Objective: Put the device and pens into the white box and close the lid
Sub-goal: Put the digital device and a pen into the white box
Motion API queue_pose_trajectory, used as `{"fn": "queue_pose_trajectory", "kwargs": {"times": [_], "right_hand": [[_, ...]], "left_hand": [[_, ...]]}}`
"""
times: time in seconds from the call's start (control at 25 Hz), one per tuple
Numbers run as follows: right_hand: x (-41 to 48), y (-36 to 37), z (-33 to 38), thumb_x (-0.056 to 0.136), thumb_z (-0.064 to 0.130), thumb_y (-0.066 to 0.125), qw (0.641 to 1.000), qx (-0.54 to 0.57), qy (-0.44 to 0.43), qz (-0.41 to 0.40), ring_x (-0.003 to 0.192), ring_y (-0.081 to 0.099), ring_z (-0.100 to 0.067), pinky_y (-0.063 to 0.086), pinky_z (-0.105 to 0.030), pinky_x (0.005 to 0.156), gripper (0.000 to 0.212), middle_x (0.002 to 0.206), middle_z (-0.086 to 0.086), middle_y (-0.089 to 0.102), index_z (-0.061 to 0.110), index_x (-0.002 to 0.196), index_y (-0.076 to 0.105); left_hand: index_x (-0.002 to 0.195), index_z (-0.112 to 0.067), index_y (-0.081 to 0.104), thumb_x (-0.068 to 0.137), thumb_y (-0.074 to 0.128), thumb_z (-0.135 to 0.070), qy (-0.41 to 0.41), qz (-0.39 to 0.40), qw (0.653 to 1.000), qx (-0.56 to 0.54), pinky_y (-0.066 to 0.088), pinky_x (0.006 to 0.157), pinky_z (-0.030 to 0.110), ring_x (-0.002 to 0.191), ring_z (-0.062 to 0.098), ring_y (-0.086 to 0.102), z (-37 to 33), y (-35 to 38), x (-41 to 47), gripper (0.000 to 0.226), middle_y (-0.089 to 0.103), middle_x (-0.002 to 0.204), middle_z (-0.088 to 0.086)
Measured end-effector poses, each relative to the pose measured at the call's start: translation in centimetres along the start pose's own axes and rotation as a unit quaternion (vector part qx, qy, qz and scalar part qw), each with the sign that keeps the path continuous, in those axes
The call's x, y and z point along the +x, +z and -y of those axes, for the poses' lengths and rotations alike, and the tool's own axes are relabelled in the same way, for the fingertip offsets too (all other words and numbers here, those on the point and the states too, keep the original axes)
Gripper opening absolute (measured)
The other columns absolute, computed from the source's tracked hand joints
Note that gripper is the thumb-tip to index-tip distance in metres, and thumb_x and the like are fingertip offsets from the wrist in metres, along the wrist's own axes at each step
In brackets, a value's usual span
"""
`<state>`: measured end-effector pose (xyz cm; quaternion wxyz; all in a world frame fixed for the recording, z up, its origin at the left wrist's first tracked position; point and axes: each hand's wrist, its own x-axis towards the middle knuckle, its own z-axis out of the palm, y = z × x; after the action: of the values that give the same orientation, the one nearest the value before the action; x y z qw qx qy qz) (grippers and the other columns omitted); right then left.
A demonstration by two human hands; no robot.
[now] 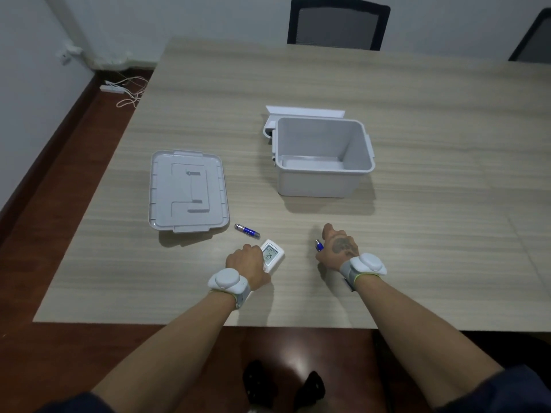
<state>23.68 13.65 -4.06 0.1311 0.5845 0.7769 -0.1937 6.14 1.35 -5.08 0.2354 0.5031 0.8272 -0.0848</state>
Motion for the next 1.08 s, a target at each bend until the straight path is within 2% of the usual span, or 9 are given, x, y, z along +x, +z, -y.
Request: {"fn": "queue_pose_trajectory", "kwargs": {"times": [0.12, 0.28, 0.48, 0.68, 0.76, 0.84, 0.96, 1.08], "right_hand": [[-0.4, -2.1, -1.1, 0.079, 0.022, 0.061, 1.0, 0.02, 0.0, 0.004, 0.101, 0.06, -0.04, 0.05, -0.035, 0.08, 0.045, 0.115, -0.016, 0.057, 0.016, 0.121, 0.046], [-0.7, -6.6, -1.9, 0.078, 0.023, 0.062, 0.999, 0.034, 0.003, -0.017, 0.11, 0.059, -0.038, 0.049, -0.032, 0.085, 0.053, 0.124, -0.014, 0.056, 0.021, 0.13, 0.05], [-1.0, -12.6, -1.7, 0.078, 0.024, 0.062, 0.997, 0.052, -0.009, -0.064, 0.106, 0.062, -0.031, 0.051, -0.03, 0.085, 0.04, 0.111, -0.012, 0.067, 0.017, 0.118, 0.059], [-0.1, -17.8, -0.6, 0.073, 0.027, 0.063, 0.991, 0.099, -0.007, -0.091, 0.101, 0.064, -0.032, 0.048, -0.026, 0.076, 0.038, 0.111, -0.011, 0.062, 0.019, 0.11, 0.065], [1.1, -19.6, 0.1, 0.07, 0.024, 0.063, 0.987, 0.125, -0.006, -0.097, 0.092, 0.067, -0.031, 0.049, -0.025, 0.071, 0.032, 0.103, -0.01, 0.065, 0.016, 0.1, 0.07], [3.6, -21.6, 0.7, 0.069, 0.02, 0.062, 0.985, 0.144, -0.009, -0.098, 0.076, 0.07, -0.029, 0.054, -0.025, 0.065, 0.02, 0.083, -0.008, 0.069, 0.011, 0.084, 0.072], [7.2, -23.0, 1.7, 0.07, 0.011, 0.061, 0.977, 0.201, -0.008, -0.073, 0.064, 0.074, -0.027, 0.064, -0.034, 0.064, 0.013, 0.059, -0.005, 0.068, 0.007, 0.072, 0.073], [11.1, -22.9, 1.7, 0.066, 0.005, 0.058, 0.97, 0.235, -0.012, -0.053, 0.07, 0.076, -0.031, 0.064, -0.042, 0.069, 0.013, 0.062, -0.013, 0.072, 0.005, 0.065, 0.07]], "left_hand": [[0.12, -0.015, 0.061, 0.072, 0.072, -0.039, 0.021, -0.008, 1.0, 0.001, 0.049, 0.078, 0.033, 0.104, 0.028, 0.065, -2.2, -1.5, -0.4, 0.054, 0.06, 0.119, 0.007], [0.116, -0.016, 0.064, 0.07, 0.073, -0.04, 0.055, -0.045, 0.997, -0.014, 0.047, 0.074, 0.032, 0.102, 0.029, 0.065, -5.1, -6.1, -0.4, 0.052, 0.062, 0.116, 0.007], [0.104, -0.017, 0.069, 0.067, 0.075, -0.043, 0.082, -0.094, 0.991, -0.046, 0.046, 0.066, 0.028, 0.094, 0.03, 0.069, -7.4, -12.7, 0.0, 0.046, 0.07, 0.106, 0.007], [0.095, -0.018, 0.063, 0.066, 0.075, -0.043, 0.083, -0.123, 0.986, -0.079, 0.05, 0.063, 0.028, 0.082, 0.029, 0.067, -9.0, -18.4, 1.2, 0.04, 0.068, 0.099, 0.006], [0.087, -0.02, 0.059, 0.067, 0.076, -0.041, 0.085, -0.128, 0.983, -0.099, 0.046, 0.06, 0.026, 0.076, 0.028, 0.062, -9.8, -20.5, 2.0, 0.033, 0.063, 0.089, 0.004], [0.084, -0.02, 0.059, 0.066, 0.076, -0.041, 0.08, -0.132, 0.981, -0.116, 0.048, 0.059, 0.026, 0.074, 0.027, 0.062, -10.8, -22.6, 4.3, 0.032, 0.061, 0.084, 0.002], [0.08, -0.018, 0.063, 0.064, 0.076, -0.04, 0.064, -0.123, 0.978, -0.157, 0.054, 0.058, 0.027, 0.068, 0.024, 0.064, -11.9, -24.4, 7.3, 0.03, 0.065, 0.08, 0.001], [0.079, -0.014, 0.068, 0.064, 0.076, -0.043, 0.051, -0.102, 0.976, -0.185, 0.057, 0.061, 0.029, 0.072, 0.022, 0.071, -13.1, -24.8, 10.3, 0.034, 0.073, 0.077, 0.003]]}}
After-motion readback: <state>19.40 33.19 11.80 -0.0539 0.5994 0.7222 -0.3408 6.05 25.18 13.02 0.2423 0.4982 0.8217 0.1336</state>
